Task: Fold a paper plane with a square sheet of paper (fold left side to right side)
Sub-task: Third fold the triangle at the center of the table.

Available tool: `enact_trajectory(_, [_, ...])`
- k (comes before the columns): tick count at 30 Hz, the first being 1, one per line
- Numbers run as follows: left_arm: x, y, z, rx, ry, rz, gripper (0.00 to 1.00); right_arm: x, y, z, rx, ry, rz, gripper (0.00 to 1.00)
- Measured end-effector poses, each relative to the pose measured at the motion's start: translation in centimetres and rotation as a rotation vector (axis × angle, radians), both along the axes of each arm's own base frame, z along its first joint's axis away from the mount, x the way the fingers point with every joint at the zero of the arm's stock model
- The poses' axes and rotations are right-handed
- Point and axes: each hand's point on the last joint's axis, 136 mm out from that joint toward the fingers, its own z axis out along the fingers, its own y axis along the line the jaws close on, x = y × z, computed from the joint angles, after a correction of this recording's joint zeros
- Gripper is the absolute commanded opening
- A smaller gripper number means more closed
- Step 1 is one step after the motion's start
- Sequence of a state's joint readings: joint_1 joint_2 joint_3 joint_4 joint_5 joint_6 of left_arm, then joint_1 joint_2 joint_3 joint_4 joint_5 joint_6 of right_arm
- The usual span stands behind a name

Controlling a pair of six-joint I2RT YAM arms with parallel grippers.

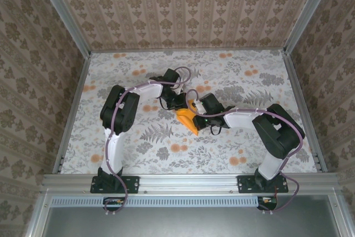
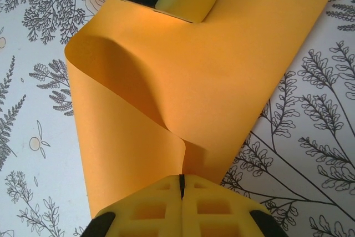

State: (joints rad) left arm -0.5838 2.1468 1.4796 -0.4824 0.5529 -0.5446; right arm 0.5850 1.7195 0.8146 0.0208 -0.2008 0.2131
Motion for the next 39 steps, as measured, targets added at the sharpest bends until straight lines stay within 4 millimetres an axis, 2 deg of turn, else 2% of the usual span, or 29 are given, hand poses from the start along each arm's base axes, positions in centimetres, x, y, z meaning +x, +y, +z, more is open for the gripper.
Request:
enact_trajectory(13, [0.0,0.0,0.0,0.0,0.0,0.0,0.06,0.25,-0.19,0.43,-0.006,-0.017,-0.011,0.0])
enact_trajectory(39, [0.01,-0.01,0.01,0.0,0.0,0.0,0.07,0.34,-0.56,-0.05,-0.035,-0.005,-0.022,0.0])
